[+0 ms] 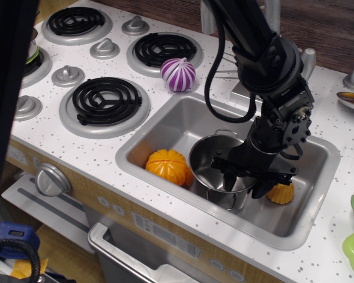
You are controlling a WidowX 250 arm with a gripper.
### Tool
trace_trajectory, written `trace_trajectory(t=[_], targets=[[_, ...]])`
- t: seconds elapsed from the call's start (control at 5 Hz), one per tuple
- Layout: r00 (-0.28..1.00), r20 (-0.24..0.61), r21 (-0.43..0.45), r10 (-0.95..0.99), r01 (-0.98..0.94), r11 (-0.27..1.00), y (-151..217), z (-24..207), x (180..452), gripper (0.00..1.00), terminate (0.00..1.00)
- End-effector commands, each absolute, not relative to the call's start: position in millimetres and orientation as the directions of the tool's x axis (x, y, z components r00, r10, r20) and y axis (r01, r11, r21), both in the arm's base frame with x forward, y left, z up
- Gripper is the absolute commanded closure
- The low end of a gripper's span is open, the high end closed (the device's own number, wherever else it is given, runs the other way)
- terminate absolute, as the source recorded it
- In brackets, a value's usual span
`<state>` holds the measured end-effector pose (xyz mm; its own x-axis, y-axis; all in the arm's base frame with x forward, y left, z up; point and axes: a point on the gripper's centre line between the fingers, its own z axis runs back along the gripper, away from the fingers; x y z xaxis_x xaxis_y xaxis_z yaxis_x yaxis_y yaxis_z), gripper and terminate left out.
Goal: Pick up pot from sink
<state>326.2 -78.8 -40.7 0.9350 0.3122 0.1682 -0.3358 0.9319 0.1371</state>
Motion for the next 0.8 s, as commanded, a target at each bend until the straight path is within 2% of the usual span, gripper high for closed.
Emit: trace_trajectory(t=[0.0,0.2,0.4,0.6], targets=[[0.939,0.186,0.145,0.29,-0.318,0.937,-84.5,-19.2,335.6,1.0,0.0],[0.955,0.156,0.221,0.253,-0.284,0.933,-86.9,14.9,341.4,1.0,0.0],[0.965,0.109,0.257,0.238,-0.259,0.931,-84.2,53.9,342.8,1.0,0.0],[0.962,0.119,0.267,0.245,-0.269,0.925,-86.0,82.3,348.3,1.0,0.0]])
